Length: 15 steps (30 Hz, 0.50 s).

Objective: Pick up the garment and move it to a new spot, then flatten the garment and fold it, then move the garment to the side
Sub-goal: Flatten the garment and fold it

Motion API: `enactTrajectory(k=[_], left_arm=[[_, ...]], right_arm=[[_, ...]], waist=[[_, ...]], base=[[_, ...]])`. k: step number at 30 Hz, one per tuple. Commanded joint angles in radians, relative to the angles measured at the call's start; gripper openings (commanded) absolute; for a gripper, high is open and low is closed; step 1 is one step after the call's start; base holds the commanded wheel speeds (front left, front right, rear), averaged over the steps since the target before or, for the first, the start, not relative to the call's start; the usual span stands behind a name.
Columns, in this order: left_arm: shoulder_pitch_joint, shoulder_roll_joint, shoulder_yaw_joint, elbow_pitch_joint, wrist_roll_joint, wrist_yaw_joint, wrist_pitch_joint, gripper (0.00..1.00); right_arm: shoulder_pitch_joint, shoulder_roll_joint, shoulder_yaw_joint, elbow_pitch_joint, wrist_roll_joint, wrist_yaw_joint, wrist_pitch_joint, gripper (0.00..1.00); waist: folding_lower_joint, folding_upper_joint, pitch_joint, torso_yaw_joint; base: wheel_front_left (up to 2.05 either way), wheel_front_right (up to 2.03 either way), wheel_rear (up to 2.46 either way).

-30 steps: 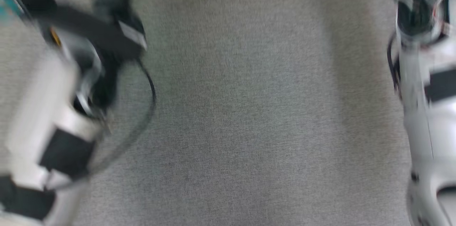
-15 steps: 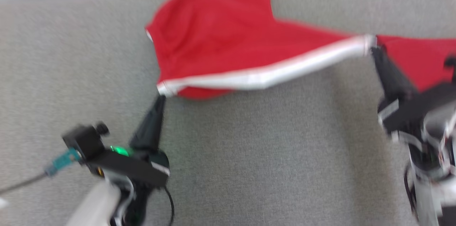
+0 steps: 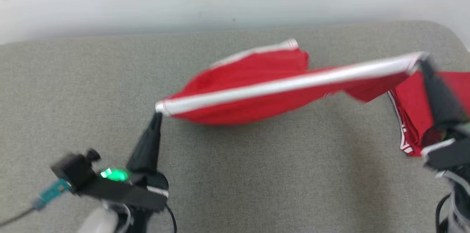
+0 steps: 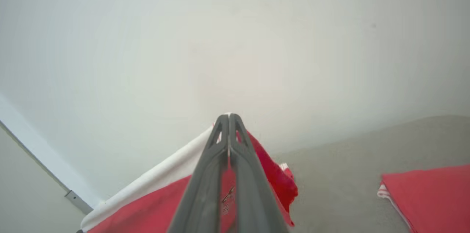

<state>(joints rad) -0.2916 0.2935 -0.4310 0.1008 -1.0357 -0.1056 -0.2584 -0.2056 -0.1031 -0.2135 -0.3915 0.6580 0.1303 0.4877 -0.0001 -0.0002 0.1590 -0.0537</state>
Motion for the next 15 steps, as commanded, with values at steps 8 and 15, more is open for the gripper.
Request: enactTrajectory(k=[8,15], left_arm=[[-0.224,0.061,0.066,-0.173,-0.061,0.001,0.114,0.00],[-0.320,0.099,0.051,-0.221,-0.081,0.045,0.237,0.00]], right_arm=[[-0.266,-0.024,0.021,-0.006,-0.037,0.001,-0.096,0.00],[-0.371,-0.024,0.030,0.078,-0.072,0.001,-0.119,0.00]], waist=[[0.0001,0.0002,-0.052,-0.004],[0.0001,0.0002,-0.055,-0.008]], base=[[0.00,0.00,0.00],[0.00,0.00,0.00]])
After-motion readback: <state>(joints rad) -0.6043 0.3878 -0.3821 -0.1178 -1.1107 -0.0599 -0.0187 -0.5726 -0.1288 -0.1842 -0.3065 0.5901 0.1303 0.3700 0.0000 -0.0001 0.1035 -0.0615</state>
